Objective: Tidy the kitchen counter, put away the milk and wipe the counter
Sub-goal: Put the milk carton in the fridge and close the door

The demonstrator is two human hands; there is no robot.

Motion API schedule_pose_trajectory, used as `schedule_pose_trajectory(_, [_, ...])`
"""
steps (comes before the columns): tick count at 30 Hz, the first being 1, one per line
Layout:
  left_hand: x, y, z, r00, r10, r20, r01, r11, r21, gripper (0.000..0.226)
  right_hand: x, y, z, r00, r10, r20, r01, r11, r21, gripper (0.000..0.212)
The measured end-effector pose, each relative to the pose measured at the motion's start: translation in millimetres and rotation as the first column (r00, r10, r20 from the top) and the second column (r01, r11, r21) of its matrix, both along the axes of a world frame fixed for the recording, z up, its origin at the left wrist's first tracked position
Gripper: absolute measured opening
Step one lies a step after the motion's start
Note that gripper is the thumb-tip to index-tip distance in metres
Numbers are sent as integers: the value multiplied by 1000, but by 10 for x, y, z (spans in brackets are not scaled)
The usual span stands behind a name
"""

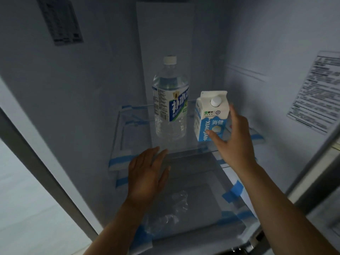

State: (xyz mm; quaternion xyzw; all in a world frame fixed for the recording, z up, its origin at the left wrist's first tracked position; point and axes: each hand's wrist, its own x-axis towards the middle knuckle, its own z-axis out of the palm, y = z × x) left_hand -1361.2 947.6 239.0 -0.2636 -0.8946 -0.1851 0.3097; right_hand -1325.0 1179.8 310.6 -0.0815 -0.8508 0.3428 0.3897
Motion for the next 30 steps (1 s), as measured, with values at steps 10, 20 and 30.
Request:
schedule_pose_trajectory(10, [157, 112, 245, 947, -304, 106, 297, 952, 80, 50, 1403, -274, 442, 912, -400, 89, 349, 871, 345, 47])
schedule_pose_trajectory(20, [1128, 856, 403, 549, -816, 181, 813, 571, 113, 48, 3317, -372, 406, 561, -800, 212, 674, 590, 444, 44])
schedule_pose_trajectory(30, [2059, 1461, 682, 375, -926, 53, 916, 379, 130, 42, 4245, -291, 262, 442, -865, 239, 720, 501, 480, 32])
